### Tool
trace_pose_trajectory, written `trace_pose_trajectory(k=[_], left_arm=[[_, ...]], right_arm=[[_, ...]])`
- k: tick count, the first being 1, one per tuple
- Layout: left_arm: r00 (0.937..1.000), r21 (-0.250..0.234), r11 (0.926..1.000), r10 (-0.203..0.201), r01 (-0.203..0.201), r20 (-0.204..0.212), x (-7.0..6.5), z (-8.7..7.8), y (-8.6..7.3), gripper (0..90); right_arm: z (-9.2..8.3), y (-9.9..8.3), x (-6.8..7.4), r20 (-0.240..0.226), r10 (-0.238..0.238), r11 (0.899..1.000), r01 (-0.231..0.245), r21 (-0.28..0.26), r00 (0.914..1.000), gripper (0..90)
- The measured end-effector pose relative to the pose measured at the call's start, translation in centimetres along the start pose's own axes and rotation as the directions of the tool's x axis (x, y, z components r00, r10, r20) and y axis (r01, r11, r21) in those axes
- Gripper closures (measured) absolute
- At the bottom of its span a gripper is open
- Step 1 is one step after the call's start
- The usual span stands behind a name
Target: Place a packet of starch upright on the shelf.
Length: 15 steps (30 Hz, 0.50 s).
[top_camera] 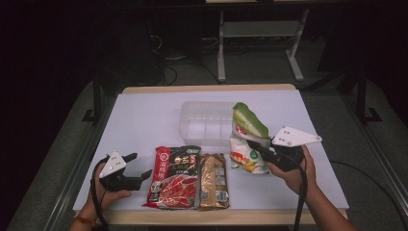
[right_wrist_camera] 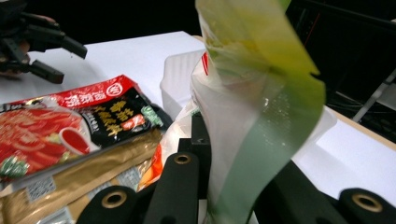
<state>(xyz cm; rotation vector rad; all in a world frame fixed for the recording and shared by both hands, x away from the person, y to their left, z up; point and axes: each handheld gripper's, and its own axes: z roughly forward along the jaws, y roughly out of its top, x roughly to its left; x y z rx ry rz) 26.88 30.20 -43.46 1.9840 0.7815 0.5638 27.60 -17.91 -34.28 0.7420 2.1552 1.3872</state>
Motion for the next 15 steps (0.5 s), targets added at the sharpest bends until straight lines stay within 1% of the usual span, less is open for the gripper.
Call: trace_pose_trajectory(k=[1,6,9,15], left_arm=[[1.0,0.001,1.0,0.0,0.0,0.0,0.0,0.0,0.0,16.4],[1.0,-0.002,1.0,-0.003,0.003,0.003,0.0,0.0,0.0,16.4],[1.0,-0.003,1.0,-0.004,0.004,0.003,0.0,0.0,0.0,16.4],[1.0,-0.002,1.0,-0.005,0.005,0.006,0.1,0.0,0.0,16.4]], right_arm=[[0.3,0.2,-0.1,0.01,-0.006,1.0,0.006,-0.005,0.9999,81.7],[0.9,0.6,-0.3,0.027,-0.001,1.0,0.002,-0.013,0.9996,81.8],[1.4,1.0,-0.5,0.048,-0.014,1.0,0.014,-0.017,0.9988,81.9],[2.1,1.3,-0.8,0.061,-0.011,1.0,0.013,-0.028,0.9981,82.0]])
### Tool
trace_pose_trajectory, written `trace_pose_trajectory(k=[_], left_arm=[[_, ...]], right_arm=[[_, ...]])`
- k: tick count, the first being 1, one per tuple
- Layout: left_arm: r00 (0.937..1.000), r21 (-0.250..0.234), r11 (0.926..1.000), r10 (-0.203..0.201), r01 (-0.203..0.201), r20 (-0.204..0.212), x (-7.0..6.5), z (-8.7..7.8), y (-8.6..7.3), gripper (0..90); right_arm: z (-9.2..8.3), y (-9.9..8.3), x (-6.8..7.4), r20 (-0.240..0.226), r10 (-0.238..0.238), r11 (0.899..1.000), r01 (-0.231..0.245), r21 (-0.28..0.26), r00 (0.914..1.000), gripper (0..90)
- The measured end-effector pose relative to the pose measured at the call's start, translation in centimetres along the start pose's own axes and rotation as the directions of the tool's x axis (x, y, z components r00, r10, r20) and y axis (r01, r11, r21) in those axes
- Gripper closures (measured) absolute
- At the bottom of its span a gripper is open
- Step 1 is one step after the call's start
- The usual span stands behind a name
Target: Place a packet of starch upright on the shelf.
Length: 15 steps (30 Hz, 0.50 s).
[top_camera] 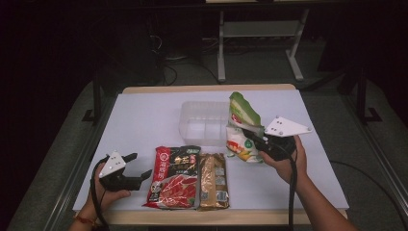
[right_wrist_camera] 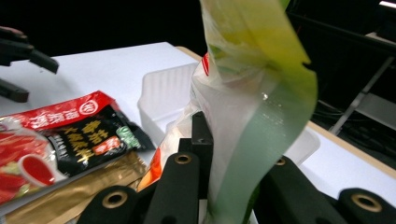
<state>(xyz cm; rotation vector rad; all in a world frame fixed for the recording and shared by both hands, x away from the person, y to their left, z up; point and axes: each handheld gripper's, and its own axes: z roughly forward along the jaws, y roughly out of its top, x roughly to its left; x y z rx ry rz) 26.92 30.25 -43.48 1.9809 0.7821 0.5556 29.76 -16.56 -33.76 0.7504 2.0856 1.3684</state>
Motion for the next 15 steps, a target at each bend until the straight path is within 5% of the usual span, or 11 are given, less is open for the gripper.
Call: trace_pose_trajectory(k=[15], left_arm=[[1.0,0.001,1.0,-0.001,0.001,0.002,0.1,0.0,-0.1,16.4]], right_arm=[[3.2,1.0,-1.0,0.051,0.008,1.0,-0.008,-0.005,0.9986,82.2]])
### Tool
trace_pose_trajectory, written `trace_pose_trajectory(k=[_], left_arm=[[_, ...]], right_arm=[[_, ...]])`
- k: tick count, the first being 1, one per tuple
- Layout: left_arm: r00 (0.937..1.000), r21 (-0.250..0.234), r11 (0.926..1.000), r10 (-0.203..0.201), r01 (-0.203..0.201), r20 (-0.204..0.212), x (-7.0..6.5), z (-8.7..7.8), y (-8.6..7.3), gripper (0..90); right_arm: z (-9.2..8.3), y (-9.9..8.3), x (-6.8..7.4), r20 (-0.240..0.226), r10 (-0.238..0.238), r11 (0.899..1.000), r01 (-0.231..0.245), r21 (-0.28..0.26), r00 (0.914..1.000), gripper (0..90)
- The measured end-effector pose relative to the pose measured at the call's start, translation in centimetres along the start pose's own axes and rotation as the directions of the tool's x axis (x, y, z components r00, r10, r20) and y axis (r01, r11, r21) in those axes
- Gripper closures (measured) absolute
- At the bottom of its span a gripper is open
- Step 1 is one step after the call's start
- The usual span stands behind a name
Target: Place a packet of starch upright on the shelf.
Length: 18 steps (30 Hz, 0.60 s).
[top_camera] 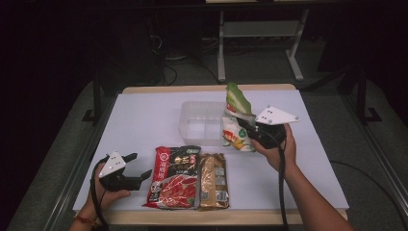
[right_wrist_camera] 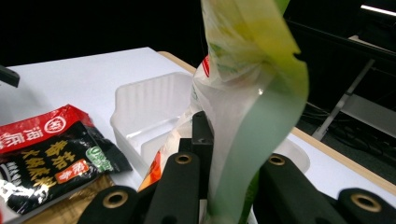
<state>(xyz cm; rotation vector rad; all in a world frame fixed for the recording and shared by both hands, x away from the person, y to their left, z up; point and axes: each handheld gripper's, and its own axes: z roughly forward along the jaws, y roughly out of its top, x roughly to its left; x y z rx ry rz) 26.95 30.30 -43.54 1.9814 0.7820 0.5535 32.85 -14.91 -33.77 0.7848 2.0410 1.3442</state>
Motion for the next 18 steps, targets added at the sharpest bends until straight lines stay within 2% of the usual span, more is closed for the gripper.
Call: trace_pose_trajectory(k=[7,16,18], left_arm=[[1.0,0.002,1.0,0.004,-0.004,0.001,0.1,-0.1,0.0,16.4],[1.0,0.002,1.0,0.004,-0.004,0.004,0.1,-0.1,-0.1,16.4],[1.0,0.001,1.0,0.004,-0.004,0.006,0.1,-0.1,-0.1,16.4]], right_arm=[[1.5,0.6,-0.2,0.043,-0.014,1.0,0.014,-0.001,0.999,82.3],[3.4,0.8,-1.1,0.083,0.024,1.0,-0.024,-0.005,0.9963,82.4],[3.9,0.8,-1.3,0.096,0.02,1.0,-0.021,0.002,0.9952,82.4]])
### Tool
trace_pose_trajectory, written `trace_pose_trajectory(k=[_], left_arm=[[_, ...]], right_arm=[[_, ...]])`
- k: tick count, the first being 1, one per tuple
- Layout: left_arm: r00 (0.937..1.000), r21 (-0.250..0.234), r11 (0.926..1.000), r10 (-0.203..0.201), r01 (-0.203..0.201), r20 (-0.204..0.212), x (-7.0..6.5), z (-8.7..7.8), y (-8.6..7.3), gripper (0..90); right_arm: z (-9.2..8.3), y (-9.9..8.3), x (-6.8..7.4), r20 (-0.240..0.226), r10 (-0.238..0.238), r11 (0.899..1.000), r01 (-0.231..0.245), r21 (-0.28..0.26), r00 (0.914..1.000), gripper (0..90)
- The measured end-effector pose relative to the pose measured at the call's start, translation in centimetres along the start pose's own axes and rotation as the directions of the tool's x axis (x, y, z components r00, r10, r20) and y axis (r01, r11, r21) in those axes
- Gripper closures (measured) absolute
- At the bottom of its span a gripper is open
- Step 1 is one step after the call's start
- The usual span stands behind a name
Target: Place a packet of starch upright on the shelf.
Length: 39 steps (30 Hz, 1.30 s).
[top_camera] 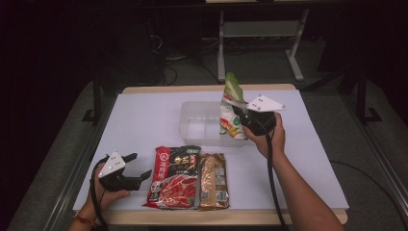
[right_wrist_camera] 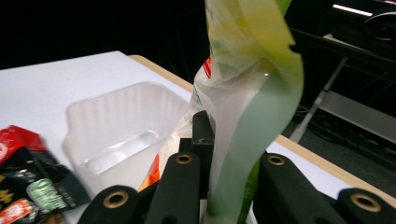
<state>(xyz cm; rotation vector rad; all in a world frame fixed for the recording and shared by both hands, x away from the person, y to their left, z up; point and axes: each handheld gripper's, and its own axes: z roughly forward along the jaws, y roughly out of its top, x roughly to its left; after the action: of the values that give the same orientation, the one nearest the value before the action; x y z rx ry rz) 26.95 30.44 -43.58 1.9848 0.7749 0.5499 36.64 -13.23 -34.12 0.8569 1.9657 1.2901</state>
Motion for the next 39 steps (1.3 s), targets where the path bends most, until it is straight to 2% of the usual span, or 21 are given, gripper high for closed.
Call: trace_pose_trajectory(k=[2,7,11,15,18,26,39], left_arm=[[1.0,-0.002,1.0,0.001,-0.001,0.001,0.0,0.0,0.0,16.4],[1.0,-0.003,1.0,-0.003,0.003,0.005,0.0,0.0,0.0,16.4],[1.0,-0.003,1.0,0.002,-0.002,0.007,0.0,0.0,0.0,16.4],[1.0,-0.005,1.0,-0.003,0.003,0.007,0.1,0.0,0.0,16.4],[1.0,-0.006,1.0,-0.002,0.002,0.01,0.0,0.0,0.0,16.4],[0.9999,-0.005,1.0,-0.001,0.001,0.015,0.1,0.0,0.0,16.5],[0.9998,0.002,1.0,0.005,-0.005,0.021,0.0,0.1,0.0,16.6]], right_arm=[[0.5,0.0,-0.1,0.024,-0.009,1.0,0.008,0.008,0.9997,82.4],[1.2,-0.1,-0.4,0.055,0.01,1.0,-0.011,0.011,0.9985,82.5],[2.0,-0.1,-0.5,0.095,-0.009,1.0,0.006,0.031,0.9955,82.5],[2.6,-0.1,-0.6,0.102,-0.011,0.999,0.007,0.041,0.9948,82.6],[3.4,-0.3,-0.6,0.131,-0.025,0.998,0.018,0.054,0.991,82.6],[4.4,-1.0,-0.9,0.143,-0.013,0.998,0.004,0.058,0.9897,82.6],[5.4,-2.5,-0.4,0.133,-0.057,0.996,0.047,0.075,0.9894,82.5]])
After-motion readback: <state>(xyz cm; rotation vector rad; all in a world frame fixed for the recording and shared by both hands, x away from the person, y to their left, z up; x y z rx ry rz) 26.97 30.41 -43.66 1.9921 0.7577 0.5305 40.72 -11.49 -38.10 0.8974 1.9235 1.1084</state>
